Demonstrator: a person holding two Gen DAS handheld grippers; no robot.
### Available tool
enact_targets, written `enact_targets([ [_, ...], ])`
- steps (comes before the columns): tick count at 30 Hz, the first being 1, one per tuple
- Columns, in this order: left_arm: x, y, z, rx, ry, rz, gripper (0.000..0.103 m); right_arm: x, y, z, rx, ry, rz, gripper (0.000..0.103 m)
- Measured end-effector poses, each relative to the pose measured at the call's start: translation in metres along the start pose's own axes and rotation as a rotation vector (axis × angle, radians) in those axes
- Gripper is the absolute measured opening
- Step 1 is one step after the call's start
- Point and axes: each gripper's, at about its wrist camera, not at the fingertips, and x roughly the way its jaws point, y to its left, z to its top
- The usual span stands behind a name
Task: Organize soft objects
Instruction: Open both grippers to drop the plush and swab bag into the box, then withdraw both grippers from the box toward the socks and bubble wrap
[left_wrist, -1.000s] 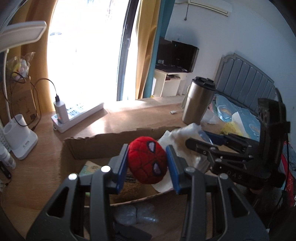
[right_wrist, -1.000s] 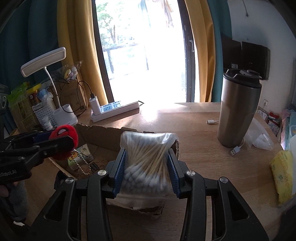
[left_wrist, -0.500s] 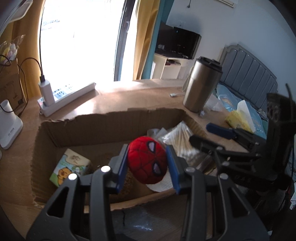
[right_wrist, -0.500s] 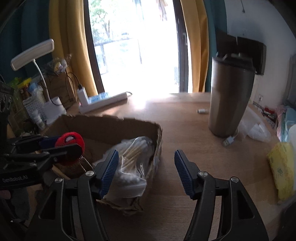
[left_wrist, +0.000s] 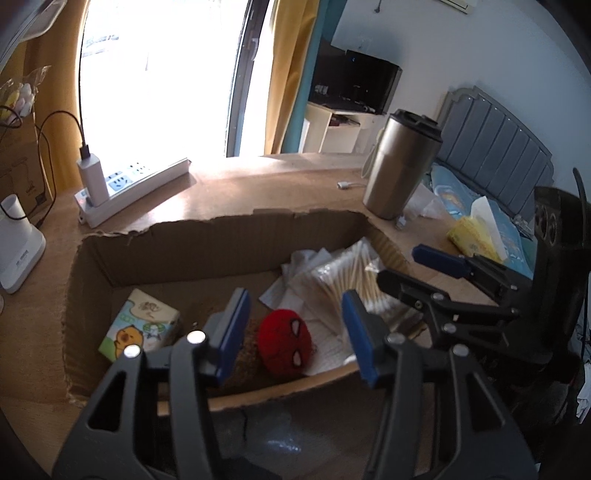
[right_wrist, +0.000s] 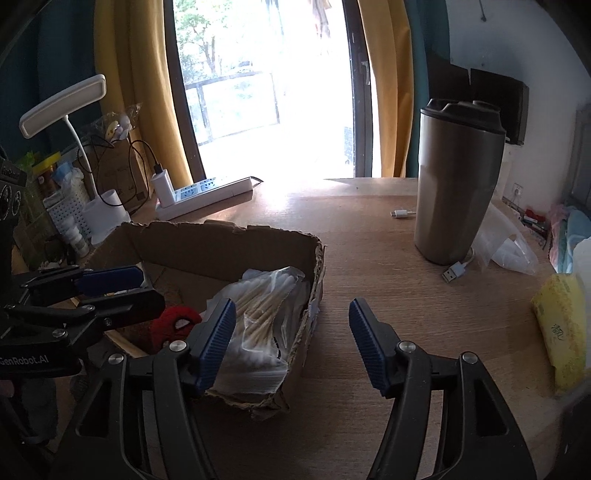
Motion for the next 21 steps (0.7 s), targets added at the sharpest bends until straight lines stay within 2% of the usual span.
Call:
enact_targets([
  [16, -0.043, 0.015, -0.013, -0.023, -0.059, 0.011, 0.055, -0.026, 0.03, 0.001, -0.035, -0.023, -0.002, 0.067],
  [17, -0.044, 0.016, -0.014, -0.025, -0.06, 0.013, 0.058, -0.027, 0.031, 0.001, -0.038, -0.024, -0.002, 0.067],
  [18, -0.046, 0.018, -0.016, -0.03, -0.061, 0.016, 0.069, -0.029, 0.034, 0.001, -0.042, -0.025, -0.003, 0.067],
  [19, -0.048, 0.02, -0.018, -0.037, -0.065, 0.014, 0.073, -0.03, 0.035, 0.0, -0.044, -0.025, -0.004, 0.067],
  [21, -0.054, 0.023, -0.021, -0.051, -0.079, 0.005, 0.075, -0.032, 0.039, 0.0, -0.047, -0.026, -0.006, 0.067],
])
